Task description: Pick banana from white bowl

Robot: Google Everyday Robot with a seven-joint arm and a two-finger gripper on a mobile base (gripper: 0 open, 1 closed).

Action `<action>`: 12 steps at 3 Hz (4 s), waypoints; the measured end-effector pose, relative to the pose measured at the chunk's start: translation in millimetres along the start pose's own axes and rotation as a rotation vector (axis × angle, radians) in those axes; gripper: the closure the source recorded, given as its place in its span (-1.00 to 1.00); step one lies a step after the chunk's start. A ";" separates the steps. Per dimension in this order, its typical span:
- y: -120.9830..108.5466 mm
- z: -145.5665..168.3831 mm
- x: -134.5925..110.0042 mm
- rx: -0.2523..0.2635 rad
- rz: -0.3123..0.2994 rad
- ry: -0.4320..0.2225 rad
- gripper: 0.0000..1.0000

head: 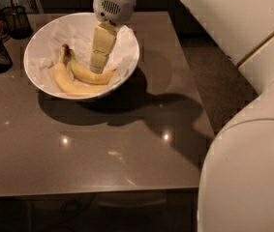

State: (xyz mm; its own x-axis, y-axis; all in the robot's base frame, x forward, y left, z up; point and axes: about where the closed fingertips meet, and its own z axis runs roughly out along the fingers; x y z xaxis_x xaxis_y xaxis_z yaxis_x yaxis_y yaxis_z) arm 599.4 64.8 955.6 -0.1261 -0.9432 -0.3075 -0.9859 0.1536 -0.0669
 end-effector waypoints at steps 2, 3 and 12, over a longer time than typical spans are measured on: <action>-18.8 6.8 -5.2 0.004 0.021 0.008 -0.32; -27.0 17.1 -10.4 -0.004 0.020 0.018 -0.26; -35.8 120.0 -11.8 -0.134 -0.012 0.136 -0.08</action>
Offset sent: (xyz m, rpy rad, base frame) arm 0.0207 -0.0076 -0.0044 -0.0589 0.0520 -0.0252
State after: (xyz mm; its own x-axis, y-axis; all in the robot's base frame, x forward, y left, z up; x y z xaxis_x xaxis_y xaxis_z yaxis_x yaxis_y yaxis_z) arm 649.4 105.7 847.7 -0.1189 -0.9773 -0.1755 -0.9921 0.1099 0.0602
